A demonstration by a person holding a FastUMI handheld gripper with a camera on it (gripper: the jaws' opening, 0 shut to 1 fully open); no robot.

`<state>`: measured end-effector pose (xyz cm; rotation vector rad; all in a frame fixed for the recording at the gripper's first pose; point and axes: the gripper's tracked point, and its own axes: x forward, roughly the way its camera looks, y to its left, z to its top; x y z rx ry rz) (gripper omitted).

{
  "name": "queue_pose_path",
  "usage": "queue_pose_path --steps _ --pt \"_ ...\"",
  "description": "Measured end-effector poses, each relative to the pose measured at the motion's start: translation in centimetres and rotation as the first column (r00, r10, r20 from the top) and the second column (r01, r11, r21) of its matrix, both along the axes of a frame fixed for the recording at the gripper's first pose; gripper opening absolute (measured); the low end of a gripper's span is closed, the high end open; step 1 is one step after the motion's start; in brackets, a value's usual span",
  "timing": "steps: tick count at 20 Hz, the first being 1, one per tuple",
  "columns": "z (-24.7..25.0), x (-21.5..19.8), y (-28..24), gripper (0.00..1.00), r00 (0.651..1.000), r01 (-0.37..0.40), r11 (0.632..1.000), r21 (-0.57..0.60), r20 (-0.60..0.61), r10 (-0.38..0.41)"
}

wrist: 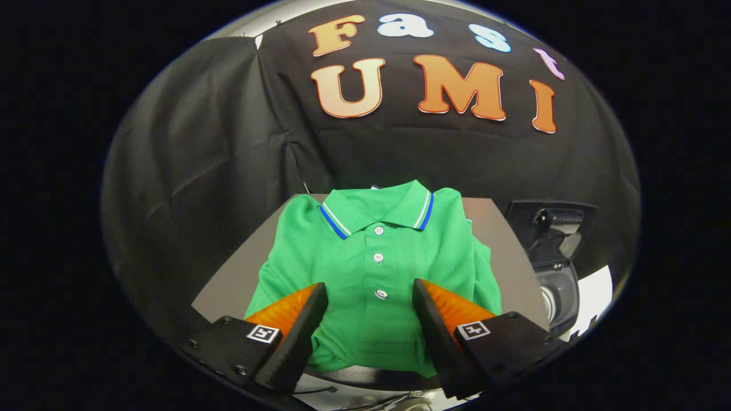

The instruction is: Put the clothes into the washing machine and then close the washing machine lid.

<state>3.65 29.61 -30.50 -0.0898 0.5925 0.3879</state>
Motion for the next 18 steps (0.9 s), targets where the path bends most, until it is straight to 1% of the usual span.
queue_pose_path --steps 2,3,4,5,9,10,12,15,18 --pt "0.0 -0.2 -0.2 0.87 1.000 -0.012 1.000 -0.015 -0.009 0.012" --pt "0.0 -0.3 -0.1 0.84 1.000 -0.023 0.999 -0.022 -0.017 0.023" --pt "0.0 -0.4 -0.1 0.76 1.000 -0.026 0.999 -0.024 -0.017 0.026" --pt "0.0 -0.4 0.2 0.68 0.999 -0.045 0.999 -0.013 -0.029 0.045" --pt "0.0 0.0 0.3 0.36 0.995 -0.055 0.998 0.040 -0.081 0.058" --pt "0.0 0.2 0.3 0.34 0.994 -0.057 0.997 0.052 -0.095 0.062" --pt "1.5 0.4 -0.3 0.24 0.993 -0.057 0.995 0.079 -0.097 0.065" --pt "5.7 1.6 -2.2 0.24 0.997 -0.053 0.988 0.146 -0.042 0.060" --pt "11.7 3.7 -4.9 0.23 0.999 -0.042 0.974 0.220 0.034 0.035"
